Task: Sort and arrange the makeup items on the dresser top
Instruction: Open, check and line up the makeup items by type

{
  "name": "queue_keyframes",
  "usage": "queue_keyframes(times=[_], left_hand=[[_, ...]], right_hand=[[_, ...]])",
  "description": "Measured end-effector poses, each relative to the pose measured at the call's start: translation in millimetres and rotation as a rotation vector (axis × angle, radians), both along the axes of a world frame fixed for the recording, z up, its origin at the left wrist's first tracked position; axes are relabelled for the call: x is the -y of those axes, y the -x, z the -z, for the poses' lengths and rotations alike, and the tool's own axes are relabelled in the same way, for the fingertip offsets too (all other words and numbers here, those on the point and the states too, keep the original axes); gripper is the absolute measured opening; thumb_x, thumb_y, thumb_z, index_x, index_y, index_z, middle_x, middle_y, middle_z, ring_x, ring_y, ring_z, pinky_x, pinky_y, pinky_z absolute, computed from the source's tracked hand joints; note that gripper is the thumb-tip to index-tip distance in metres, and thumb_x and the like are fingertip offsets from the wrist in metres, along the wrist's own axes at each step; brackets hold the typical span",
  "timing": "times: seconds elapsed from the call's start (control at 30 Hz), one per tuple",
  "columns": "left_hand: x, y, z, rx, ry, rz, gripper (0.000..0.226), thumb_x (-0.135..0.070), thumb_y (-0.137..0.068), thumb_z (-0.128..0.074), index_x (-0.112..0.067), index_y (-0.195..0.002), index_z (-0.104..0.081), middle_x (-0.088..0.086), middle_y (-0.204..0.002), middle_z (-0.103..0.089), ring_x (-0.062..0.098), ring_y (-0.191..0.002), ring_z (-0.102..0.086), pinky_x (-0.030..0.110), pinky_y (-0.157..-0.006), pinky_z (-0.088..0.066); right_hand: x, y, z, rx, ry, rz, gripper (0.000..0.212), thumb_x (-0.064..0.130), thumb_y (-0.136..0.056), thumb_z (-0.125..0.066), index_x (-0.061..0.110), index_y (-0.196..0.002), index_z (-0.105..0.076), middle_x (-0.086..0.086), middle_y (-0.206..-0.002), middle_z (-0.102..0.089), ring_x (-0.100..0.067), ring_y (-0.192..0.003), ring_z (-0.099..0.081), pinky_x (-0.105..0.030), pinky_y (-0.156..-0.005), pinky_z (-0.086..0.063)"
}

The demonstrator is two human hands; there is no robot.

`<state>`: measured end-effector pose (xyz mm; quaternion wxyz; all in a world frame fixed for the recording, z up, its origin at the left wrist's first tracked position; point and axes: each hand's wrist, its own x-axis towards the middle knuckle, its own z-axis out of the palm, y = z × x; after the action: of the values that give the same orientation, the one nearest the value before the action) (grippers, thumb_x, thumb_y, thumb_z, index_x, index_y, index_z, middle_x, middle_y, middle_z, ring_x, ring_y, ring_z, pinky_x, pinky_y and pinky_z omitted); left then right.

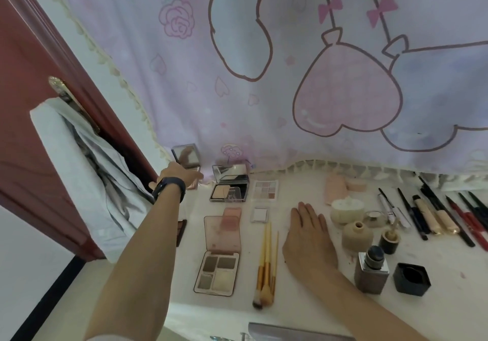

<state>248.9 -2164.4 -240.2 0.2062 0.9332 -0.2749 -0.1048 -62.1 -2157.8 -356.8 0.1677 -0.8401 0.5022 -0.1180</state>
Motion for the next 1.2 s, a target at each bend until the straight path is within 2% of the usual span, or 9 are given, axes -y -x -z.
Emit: queue_keyframes(times=[0.07,0.1,0.2,0.27,0.53,0.77,1.0,1.13,1.2], left_hand=[[0.6,2.0,3.7,0.008,-0.048,0.040,0.066,-0.046,-0.069,-0.083,-0.008,-0.118,-0.061,0.010,-0.096,-0.061,0.028,-0.084,-0.058,0.034,-0.069,-0.050],[1.5,2.9,5.9,0.010,-0.080,0.061,0.063,-0.045,-0.071,-0.083,-0.008,-0.118,-0.062,0.011,-0.097,-0.062,0.029,-0.085,-0.059,0.034,-0.069,-0.051],[3.7,4.8,11.6,0.019,-0.186,0.089,0.063,-0.041,-0.076,-0.081,-0.004,-0.122,-0.060,0.016,-0.111,-0.063,0.033,-0.100,-0.061,0.041,-0.088,-0.054],[4.9,5.1,15.4,0.022,-0.257,0.090,0.062,-0.040,-0.078,-0.079,-0.001,-0.122,-0.060,0.017,-0.115,-0.063,0.034,-0.106,-0.062,0.044,-0.094,-0.053],[6.5,-0.1,26.9,0.032,-0.420,0.082,0.060,-0.036,-0.072,-0.081,-0.003,-0.119,-0.061,0.014,-0.111,-0.065,0.030,-0.098,-0.066,0.042,-0.089,-0.057],[5.2,0.0,28.6,0.048,-0.418,0.082,0.068,-0.041,-0.073,-0.083,-0.003,-0.124,-0.058,0.014,-0.116,-0.064,0.030,-0.106,-0.063,0.042,-0.093,-0.055],[2.9,-7.1,36.5,0.046,-0.370,0.064,0.070,-0.046,-0.071,-0.086,-0.004,-0.121,-0.061,0.012,-0.107,-0.064,0.029,-0.101,-0.063,0.041,-0.093,-0.055],[0.0,-9.7,34.6,0.069,-0.319,0.080,0.069,-0.055,-0.076,-0.077,-0.005,-0.120,-0.061,0.011,-0.103,-0.062,0.029,-0.093,-0.062,0.034,-0.078,-0.054],[-2.2,-8.9,28.3,0.108,-0.270,0.079,0.059,-0.056,-0.080,-0.071,-0.009,-0.113,-0.059,0.011,-0.103,-0.062,0.030,-0.091,-0.061,0.034,-0.081,-0.052]], right_hand=[[0.2,-0.7,0.6,0.006,0.003,0.003,0.064,0.018,-0.099,-0.028,0.009,-0.160,-0.008,-0.009,-0.169,0.004,-0.023,-0.156,0.008,-0.040,-0.125,0.007],[0.4,-0.6,1.0,0.011,0.001,0.005,0.064,0.018,-0.099,-0.028,0.010,-0.160,-0.008,-0.008,-0.169,0.003,-0.023,-0.156,0.007,-0.040,-0.125,0.007],[0.9,-0.6,2.4,0.015,0.006,0.005,0.064,0.018,-0.099,-0.028,0.010,-0.160,-0.009,-0.009,-0.169,0.002,-0.023,-0.156,0.007,-0.040,-0.124,0.007],[1.0,-0.8,3.3,0.017,0.007,0.007,0.063,0.019,-0.100,-0.028,0.010,-0.160,-0.010,-0.009,-0.169,0.001,-0.023,-0.156,0.006,-0.040,-0.124,0.006],[1.8,-2.0,4.8,0.025,0.012,0.012,0.062,0.020,-0.101,-0.027,0.010,-0.160,-0.011,-0.009,-0.169,0.001,-0.023,-0.156,0.006,-0.039,-0.124,0.007],[2.1,-0.9,5.5,0.037,0.017,0.010,0.062,0.020,-0.101,-0.028,0.010,-0.160,-0.011,-0.008,-0.169,0.000,-0.022,-0.156,0.006,-0.039,-0.123,0.008],[1.8,-0.8,8.3,0.017,0.026,0.010,0.064,0.022,-0.100,-0.028,0.011,-0.160,-0.007,-0.008,-0.169,0.003,-0.023,-0.156,0.008,-0.039,-0.123,0.009],[1.4,-2.7,8.6,0.011,0.020,0.014,0.065,0.024,-0.101,-0.028,0.011,-0.161,-0.007,-0.008,-0.170,0.004,-0.023,-0.156,0.009,-0.039,-0.123,0.009],[1.4,-2.9,8.1,0.006,0.014,0.013,0.065,0.024,-0.101,-0.027,0.011,-0.161,-0.006,-0.007,-0.169,0.005,-0.023,-0.156,0.009,-0.039,-0.122,0.010]])
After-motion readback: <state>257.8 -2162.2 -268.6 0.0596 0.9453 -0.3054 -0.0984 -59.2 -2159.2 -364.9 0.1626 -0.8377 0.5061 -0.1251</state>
